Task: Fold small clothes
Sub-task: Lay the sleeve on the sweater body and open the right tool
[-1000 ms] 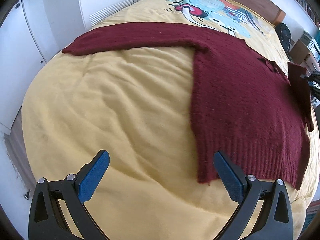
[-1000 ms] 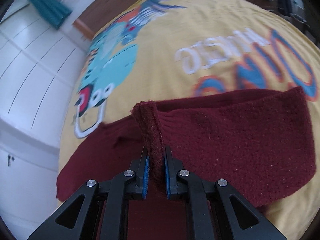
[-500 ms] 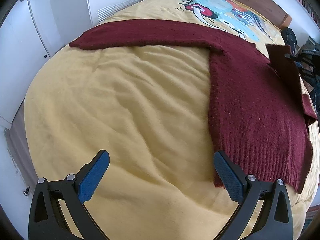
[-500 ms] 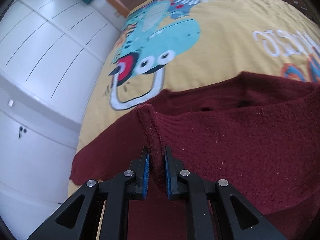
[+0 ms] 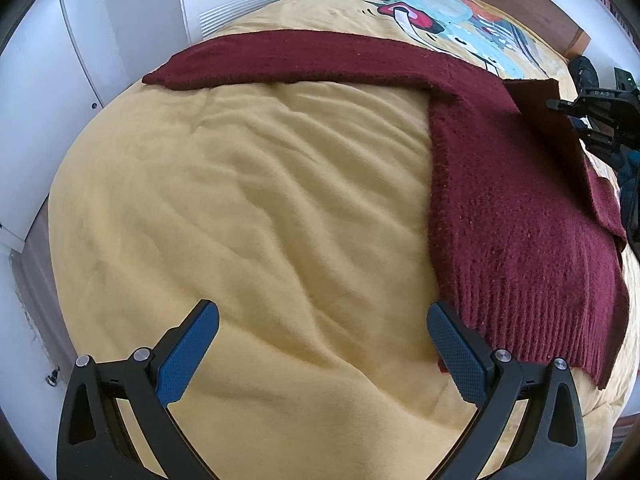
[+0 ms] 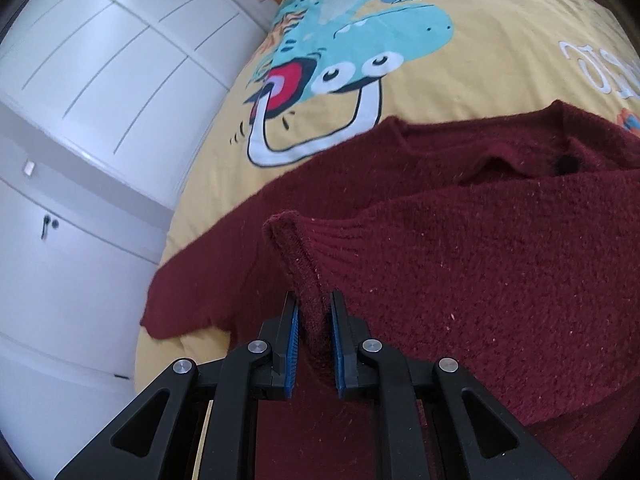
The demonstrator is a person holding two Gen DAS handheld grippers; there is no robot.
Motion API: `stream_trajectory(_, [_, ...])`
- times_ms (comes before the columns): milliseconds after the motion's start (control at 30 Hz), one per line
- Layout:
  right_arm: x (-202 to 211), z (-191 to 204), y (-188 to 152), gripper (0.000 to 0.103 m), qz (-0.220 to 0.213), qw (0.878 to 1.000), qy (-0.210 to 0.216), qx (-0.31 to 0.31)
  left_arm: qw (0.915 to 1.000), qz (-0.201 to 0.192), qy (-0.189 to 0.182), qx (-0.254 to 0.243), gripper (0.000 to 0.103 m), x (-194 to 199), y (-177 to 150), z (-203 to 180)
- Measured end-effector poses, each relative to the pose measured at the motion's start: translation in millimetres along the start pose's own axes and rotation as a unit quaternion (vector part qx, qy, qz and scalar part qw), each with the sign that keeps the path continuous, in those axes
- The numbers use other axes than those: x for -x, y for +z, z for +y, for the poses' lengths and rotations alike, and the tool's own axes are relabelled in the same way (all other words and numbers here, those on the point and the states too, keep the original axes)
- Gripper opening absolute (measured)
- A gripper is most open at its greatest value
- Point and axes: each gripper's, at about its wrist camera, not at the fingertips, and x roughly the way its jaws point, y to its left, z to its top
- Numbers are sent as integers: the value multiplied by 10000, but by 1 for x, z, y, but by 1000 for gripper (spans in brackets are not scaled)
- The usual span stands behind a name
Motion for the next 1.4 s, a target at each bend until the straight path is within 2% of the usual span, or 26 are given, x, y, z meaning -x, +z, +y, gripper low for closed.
stream_trajectory(300, [-38, 11, -26, 17, 377, 9983, -282, 338, 10000, 19, 10, 21, 102, -1, -2, 2])
stream_trajectory(533, [-52, 10, -41, 19, 491, 9963, -510, 483, 9997, -132, 185, -14, 102, 2, 0, 2])
stream_trajectory(633, [-56, 13, -45, 23, 483, 9954, -604, 572, 9992, -246, 299, -11, 102, 5, 0, 4])
stream_trajectory(767, [-57, 26, -54, 36, 482, 9935, -665, 794, 9992, -293, 253, 40, 102, 8, 0, 5])
stream_trajectory(1067, [-42, 46, -62, 38, 449, 9909, -556, 1140, 9996, -274, 117, -4, 102, 18, -1, 3])
stream_trajectory(1167, [-27, 44, -59, 39, 255, 9884, -734, 1301, 9996, -250, 68, -52, 102, 18, -1, 1])
stream_trajectory(1267, [-13, 29, -53, 39, 31, 9855, -1083, 1305, 9996, -265, 23, -68, 102, 19, -3, -2])
stream_trajectory(1400, [-8, 3, -48, 39, -51, 9813, -1509, 1191, 9997, -229, -15, -123, 102, 16, -5, -8])
